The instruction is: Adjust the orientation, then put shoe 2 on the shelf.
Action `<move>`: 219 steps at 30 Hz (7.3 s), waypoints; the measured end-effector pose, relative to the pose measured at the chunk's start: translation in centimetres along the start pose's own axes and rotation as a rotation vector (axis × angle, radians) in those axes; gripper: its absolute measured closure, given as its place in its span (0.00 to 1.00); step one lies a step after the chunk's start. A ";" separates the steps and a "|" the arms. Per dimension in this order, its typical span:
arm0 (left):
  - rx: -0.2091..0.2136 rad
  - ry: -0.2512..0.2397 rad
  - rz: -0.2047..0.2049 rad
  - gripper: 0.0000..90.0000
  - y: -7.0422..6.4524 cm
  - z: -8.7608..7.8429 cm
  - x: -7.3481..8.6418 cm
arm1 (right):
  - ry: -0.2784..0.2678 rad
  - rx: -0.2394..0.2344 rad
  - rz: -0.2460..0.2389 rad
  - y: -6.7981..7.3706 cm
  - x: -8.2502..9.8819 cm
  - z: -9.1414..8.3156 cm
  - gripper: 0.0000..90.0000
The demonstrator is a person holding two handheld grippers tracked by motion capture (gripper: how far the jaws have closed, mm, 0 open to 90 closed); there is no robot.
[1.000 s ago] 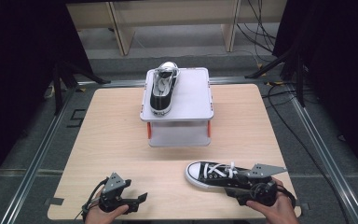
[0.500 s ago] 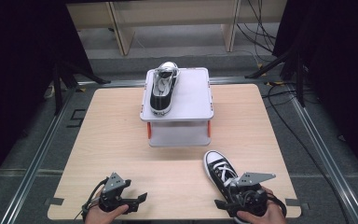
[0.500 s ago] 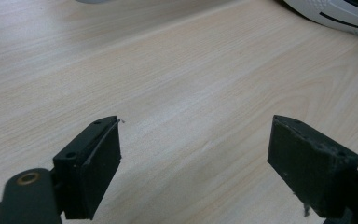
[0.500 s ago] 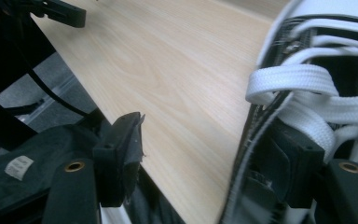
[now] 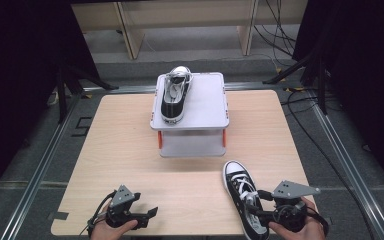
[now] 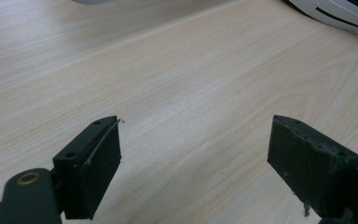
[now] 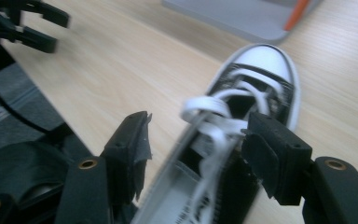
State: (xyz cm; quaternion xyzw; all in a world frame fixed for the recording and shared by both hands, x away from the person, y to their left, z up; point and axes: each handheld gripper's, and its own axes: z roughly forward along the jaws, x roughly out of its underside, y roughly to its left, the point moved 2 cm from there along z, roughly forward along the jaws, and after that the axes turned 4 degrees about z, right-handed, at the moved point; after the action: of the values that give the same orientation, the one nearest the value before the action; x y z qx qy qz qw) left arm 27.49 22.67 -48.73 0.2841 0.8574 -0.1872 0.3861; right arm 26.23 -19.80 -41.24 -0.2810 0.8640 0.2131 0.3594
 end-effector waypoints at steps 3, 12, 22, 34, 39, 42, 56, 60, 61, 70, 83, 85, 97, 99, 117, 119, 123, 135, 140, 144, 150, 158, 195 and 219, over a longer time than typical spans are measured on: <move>0.000 0.002 0.002 0.18 0.0 0.0 0.1 | 0.037 0.053 -0.011 -0.3 0.5 0.3 0.45; -0.002 0.010 0.008 0.18 0.1 0.0 0.0 | 0.075 0.075 0.027 -0.4 1.5 2.1 0.44; 0.008 -0.005 -0.004 0.18 -0.1 0.1 0.0 | 0.100 0.114 -0.042 -1.2 1.3 3.6 0.50; 0.004 0.002 -0.007 0.18 0.0 0.1 -0.1 | 0.102 0.129 -0.037 -1.6 1.2 4.1 0.62; 0.002 0.000 -0.011 0.18 0.0 0.1 -0.3 | 0.111 0.109 -0.015 -1.8 1.2 4.4 0.65; 0.003 0.001 -0.016 0.18 0.1 0.3 -0.2 | 0.129 0.127 -0.008 -1.6 1.2 4.6 0.69; -0.003 -0.009 -0.024 0.18 0.3 0.0 -0.2 | 0.151 0.141 0.038 -1.6 1.1 4.6 0.87; 0.003 -0.020 -0.033 0.18 0.2 -0.1 -0.2 | 0.138 0.129 0.004 -2.7 0.9 4.4 0.92; 0.006 -0.023 -0.040 0.18 0.2 -0.1 -0.2 | 0.136 0.123 0.013 -2.8 0.8 4.3 0.92; 0.003 -0.027 -0.039 0.18 0.4 -0.4 -0.2 | 0.160 0.023 0.113 -4.8 -0.2 4.2 0.93; 0.006 -0.025 -0.032 0.18 0.5 -0.4 -0.2 | 0.213 -0.086 0.174 -6.3 -2.3 4.0 0.94; 0.009 -0.030 -0.046 0.18 0.5 -0.4 -0.2 | 0.232 -0.107 0.220 -6.1 -2.6 3.5 0.94; 0.001 -0.040 -0.065 0.18 1.3 -1.0 0.2 | 0.170 -0.067 0.129 -6.4 -6.2 1.1 0.95; 0.005 -0.045 -0.080 0.18 1.4 -1.1 0.5 | 0.136 -0.064 0.118 -6.3 -7.1 0.7 0.95; -0.031 -0.038 -0.097 0.18 2.1 -1.9 1.0 | 0.049 -0.066 0.017 -3.8 -16.0 -2.9 0.95; -0.029 -0.044 -0.093 0.18 2.3 -2.0 1.0 | 0.046 -0.065 0.019 -3.6 -17.1 -2.9 0.95; -0.029 -0.059 -0.106 0.18 2.2 -2.0 1.0 | 0.003 -0.053 -0.009 -3.8 -19.6 -3.0 0.95; -0.035 -0.052 -0.084 0.18 2.2 -2.1 1.0 | 0.000 0.069 0.079 -6.1 -24.6 1.3 0.95; -0.031 -0.056 -0.077 0.18 2.1 -2.1 0.9 | -0.018 0.113 0.158 -7.0 -26.5 3.5 0.95; -0.021 -0.077 -0.083 0.18 1.8 -2.1 0.6 | -0.047 0.148 0.155 -7.3 -28.0 5.0 0.95; -0.012 -0.088 -0.079 0.18 1.6 -2.2 0.5 | -0.072 0.178 0.223 -7.3 -29.9 7.1 0.95; 0.001 -0.086 -0.071 0.18 1.4 -2.4 0.5 | -0.127 0.246 0.270 -8.2 -31.6 10.5 0.95; 0.008 -0.079 -0.056 0.18 0.9 -2.2 0.4 | -0.118 0.298 0.310 -6.4 -32.0 15.4 0.89; 0.000 -0.070 -0.058 0.18 1.1 -2.2 0.6 | -0.089 0.158 0.196 -6.3 -31.3 11.1 0.53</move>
State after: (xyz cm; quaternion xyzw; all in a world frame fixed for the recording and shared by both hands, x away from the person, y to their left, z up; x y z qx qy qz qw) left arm 26.61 24.88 -47.93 0.2522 0.8514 -0.2080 0.4102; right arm 54.10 -7.83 -26.35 -0.1563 0.8845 0.1910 0.3960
